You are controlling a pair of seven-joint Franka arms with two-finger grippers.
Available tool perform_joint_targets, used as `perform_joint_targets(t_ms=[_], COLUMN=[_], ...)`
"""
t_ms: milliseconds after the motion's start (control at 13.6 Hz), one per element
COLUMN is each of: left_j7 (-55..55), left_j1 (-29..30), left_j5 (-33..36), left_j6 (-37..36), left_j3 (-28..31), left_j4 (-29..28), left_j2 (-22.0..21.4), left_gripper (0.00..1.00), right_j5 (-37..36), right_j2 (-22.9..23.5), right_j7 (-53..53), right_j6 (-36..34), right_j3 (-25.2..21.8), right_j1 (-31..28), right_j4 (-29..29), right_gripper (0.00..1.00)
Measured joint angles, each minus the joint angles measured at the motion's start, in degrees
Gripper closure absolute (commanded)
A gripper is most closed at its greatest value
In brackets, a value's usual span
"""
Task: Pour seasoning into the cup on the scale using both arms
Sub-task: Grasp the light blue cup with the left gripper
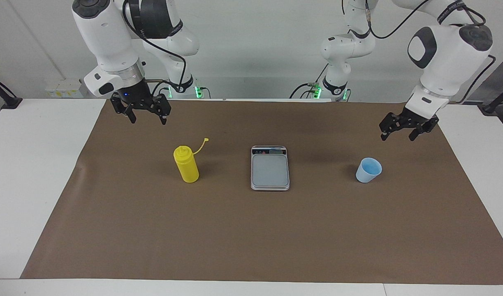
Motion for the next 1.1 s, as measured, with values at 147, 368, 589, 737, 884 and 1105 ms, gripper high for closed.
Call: perform_joint_targets(t_ms=[147, 368, 589, 737, 884, 1105], left_j7=[-0.1, -2.0, -5.5, -6.3, -6.7, -8.0], left_j1=[0.4, 1.6, 2.0, 2.0, 2.0, 2.0], left_j5=[0.0, -0.1, -0.1, -0.1, -0.1, -0.1], left_j6=[5.7, 13.2, 20.0, 22.0, 22.6, 23.5], left_j3=[0.1, 0.3, 0.1, -0.1, -0.1, -0.2], left_j4=[-4.3, -8.9, -13.6, -16.1, -17.6, -19.3], left_j2=[1.0, 2.5, 3.3, 3.3, 3.3, 3.3], left_gripper=[0.00, 0.00, 0.00, 0.00, 0.00, 0.00], right_j5=[0.0, 0.0, 0.0, 0.0, 0.0, 0.0], right_j2=[-0.2, -1.1, -1.5, -1.6, -1.6, -1.6], right_j7=[-1.2, -3.6, -4.1, -4.1, -4.1, -4.1], right_j6=[0.0, 0.1, 0.2, 0.2, 0.2, 0.3], right_j3=[0.1, 0.1, 0.1, 0.1, 0.1, 0.1], right_j1=[0.0, 0.0, 0.0, 0.0, 0.0, 0.0], right_j4=[-0.5, -2.1, -2.7, -2.8, -2.8, -2.9], right_gripper=[0.00, 0.00, 0.00, 0.00, 0.00, 0.00])
